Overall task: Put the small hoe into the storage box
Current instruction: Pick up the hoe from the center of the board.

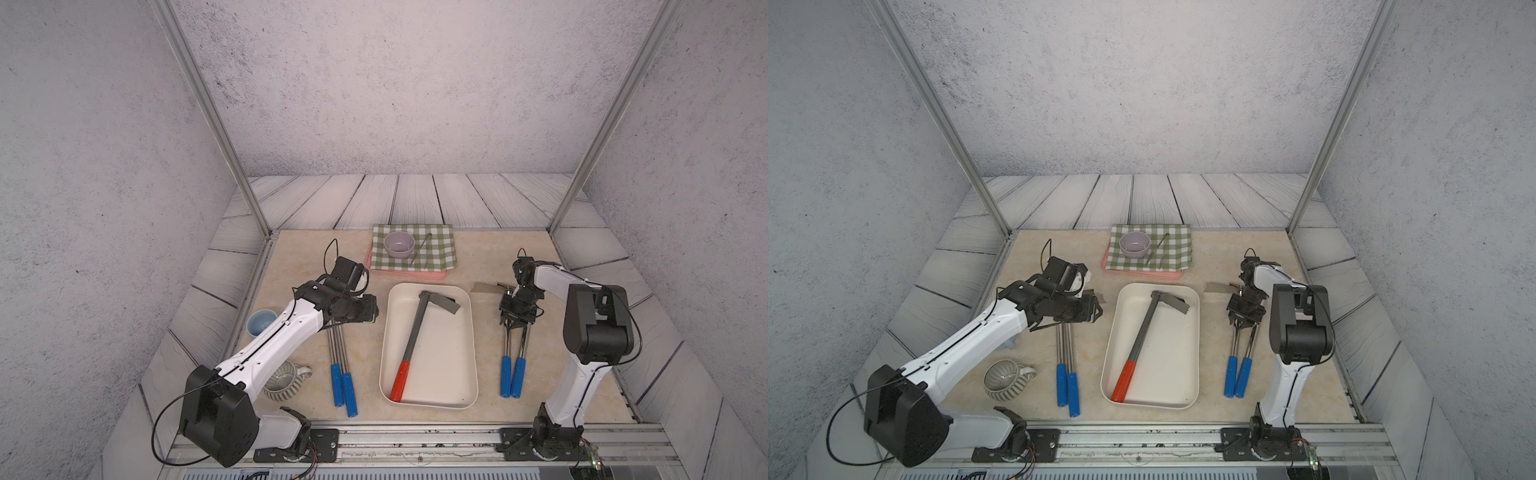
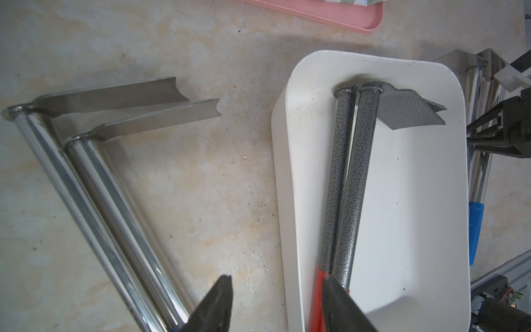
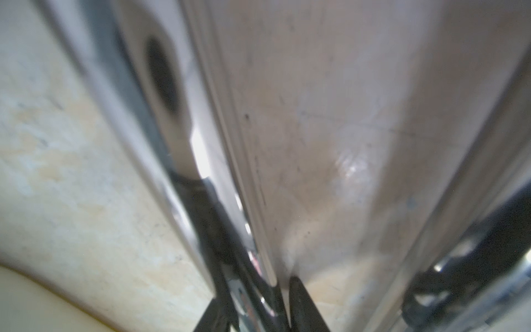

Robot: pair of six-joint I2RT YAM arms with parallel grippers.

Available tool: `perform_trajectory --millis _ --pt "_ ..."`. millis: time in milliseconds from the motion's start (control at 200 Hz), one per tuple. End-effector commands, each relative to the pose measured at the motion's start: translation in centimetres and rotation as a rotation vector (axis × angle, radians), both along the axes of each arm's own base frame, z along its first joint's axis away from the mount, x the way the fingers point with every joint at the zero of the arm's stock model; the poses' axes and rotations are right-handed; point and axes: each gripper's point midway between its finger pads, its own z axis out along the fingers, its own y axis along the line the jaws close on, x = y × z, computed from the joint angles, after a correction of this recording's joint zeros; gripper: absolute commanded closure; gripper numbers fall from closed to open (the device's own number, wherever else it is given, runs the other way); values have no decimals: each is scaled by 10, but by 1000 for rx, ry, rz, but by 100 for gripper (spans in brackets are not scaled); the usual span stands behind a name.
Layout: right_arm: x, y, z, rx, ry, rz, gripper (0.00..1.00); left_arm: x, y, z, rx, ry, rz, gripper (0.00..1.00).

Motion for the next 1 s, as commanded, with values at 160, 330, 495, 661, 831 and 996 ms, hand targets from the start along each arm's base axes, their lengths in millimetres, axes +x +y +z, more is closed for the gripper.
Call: perform_trajectory --millis 160,330,495,661,831,996 --pt "2 -3 6 -22 -3 19 73 -4 7 3 -4 -5 13 46" --pt "6 1 26 -15 -33 40 78 -5 9 4 -4 -9 18 46" --pt "8 8 63 1 -94 56 80 -6 10 7 -9 -16 22 46" --pt "1 13 107 12 -156 56 82 -8 11 10 -14 -22 25 46" --pt "-17 20 146 32 -193 48 83 -9 13 13 -18 -31 33 46" --pt "-33 36 174 56 -212 66 84 -11 16 17 -20 -43 40 46"
